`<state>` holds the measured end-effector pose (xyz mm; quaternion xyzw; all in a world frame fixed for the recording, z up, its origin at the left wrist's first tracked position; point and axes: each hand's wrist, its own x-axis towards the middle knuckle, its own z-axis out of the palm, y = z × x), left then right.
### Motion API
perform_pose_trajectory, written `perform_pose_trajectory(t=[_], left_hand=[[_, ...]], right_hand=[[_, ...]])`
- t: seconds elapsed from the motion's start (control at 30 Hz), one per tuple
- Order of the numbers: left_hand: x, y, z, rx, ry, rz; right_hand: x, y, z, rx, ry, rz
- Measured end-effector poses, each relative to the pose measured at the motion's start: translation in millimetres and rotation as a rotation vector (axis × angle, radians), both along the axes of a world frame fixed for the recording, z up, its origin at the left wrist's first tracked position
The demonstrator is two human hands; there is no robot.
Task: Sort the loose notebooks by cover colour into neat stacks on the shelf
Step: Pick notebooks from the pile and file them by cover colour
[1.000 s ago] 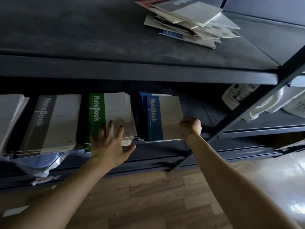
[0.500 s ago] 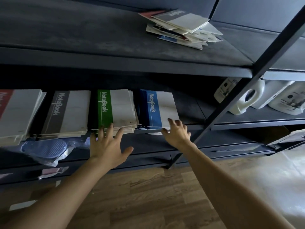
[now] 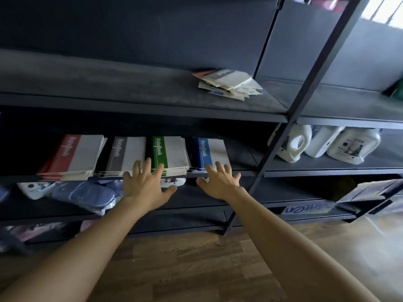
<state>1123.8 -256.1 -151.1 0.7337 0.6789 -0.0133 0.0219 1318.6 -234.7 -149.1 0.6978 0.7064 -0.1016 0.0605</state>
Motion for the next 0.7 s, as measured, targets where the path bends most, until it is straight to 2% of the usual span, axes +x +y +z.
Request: perform_pose_trajectory(t=[0.37, 0.7], left_hand=[[10.1, 13.1, 117.0, 0.159, -0.017, -0.011], [70.4, 143.8, 134.8, 0.243, 0.004, -0.075]], right_hand=[[3.3, 13.6, 127.9, 0.201, 0.074, -0.019], [57.2, 152.6, 147.9, 0.264, 0.106, -0.045]])
